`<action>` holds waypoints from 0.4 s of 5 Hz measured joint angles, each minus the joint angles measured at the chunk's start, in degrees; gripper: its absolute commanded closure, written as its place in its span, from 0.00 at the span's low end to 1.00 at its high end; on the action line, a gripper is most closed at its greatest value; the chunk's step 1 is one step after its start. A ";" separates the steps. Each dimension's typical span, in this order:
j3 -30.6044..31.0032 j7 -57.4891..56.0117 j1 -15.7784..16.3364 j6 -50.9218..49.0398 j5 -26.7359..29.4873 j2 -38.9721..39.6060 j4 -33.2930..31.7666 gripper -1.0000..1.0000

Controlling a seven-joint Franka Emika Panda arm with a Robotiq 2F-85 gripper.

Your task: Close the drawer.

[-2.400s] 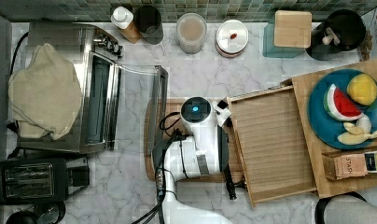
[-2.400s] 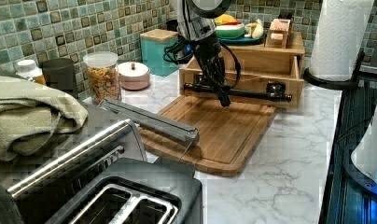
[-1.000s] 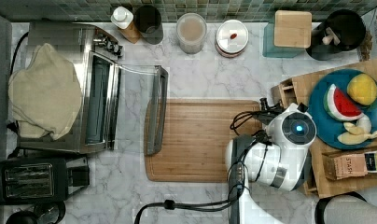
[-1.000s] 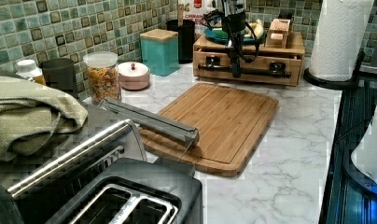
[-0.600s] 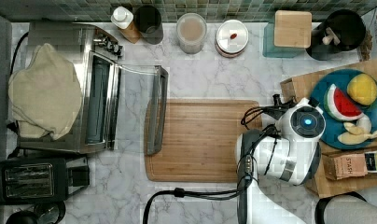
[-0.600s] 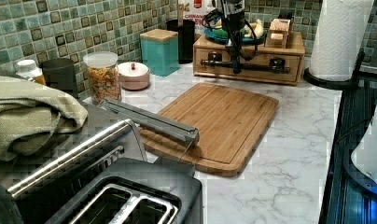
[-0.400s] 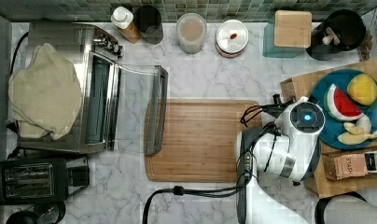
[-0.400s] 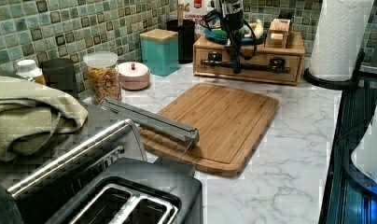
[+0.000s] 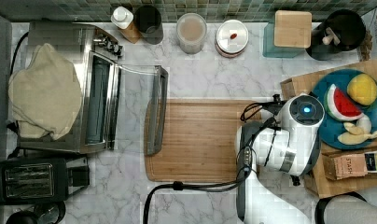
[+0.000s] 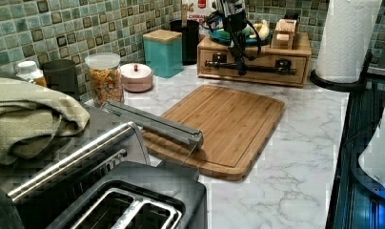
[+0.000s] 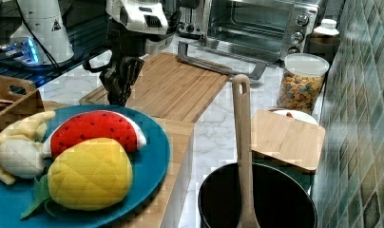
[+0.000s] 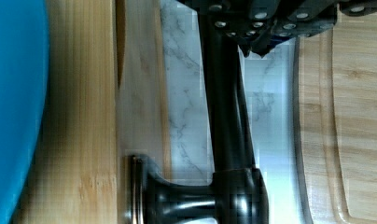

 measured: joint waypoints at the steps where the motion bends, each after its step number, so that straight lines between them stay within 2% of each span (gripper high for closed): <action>1: 0.10 0.00 -0.09 -0.08 -0.05 0.00 0.11 1.00; 2: -0.13 0.00 0.20 -0.20 -0.03 0.03 0.11 1.00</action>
